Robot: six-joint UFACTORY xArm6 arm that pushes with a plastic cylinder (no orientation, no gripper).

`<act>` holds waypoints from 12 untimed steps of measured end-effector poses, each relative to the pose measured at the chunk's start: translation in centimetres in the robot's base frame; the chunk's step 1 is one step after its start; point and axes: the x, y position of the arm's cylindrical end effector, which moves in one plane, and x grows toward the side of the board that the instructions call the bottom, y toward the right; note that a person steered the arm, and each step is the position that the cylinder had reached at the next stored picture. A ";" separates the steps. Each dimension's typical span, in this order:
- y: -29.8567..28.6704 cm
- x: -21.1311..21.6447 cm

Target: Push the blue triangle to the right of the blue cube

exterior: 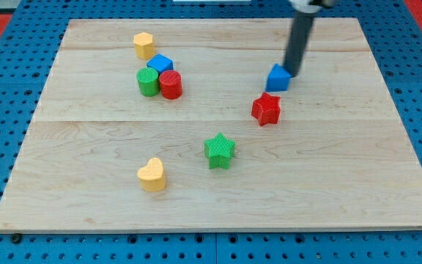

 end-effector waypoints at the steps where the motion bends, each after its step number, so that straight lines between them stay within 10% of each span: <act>1: 2.4 2.3; 12: -13.9 -5.7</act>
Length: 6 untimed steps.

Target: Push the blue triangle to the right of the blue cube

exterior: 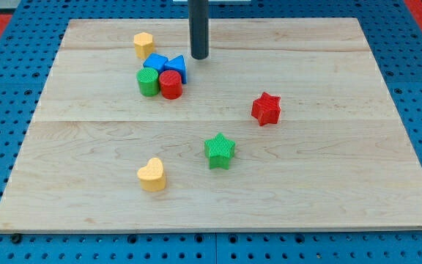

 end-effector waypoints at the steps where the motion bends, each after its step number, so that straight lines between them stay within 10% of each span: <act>1: -2.8 0.1; 6: -3.3 -1.6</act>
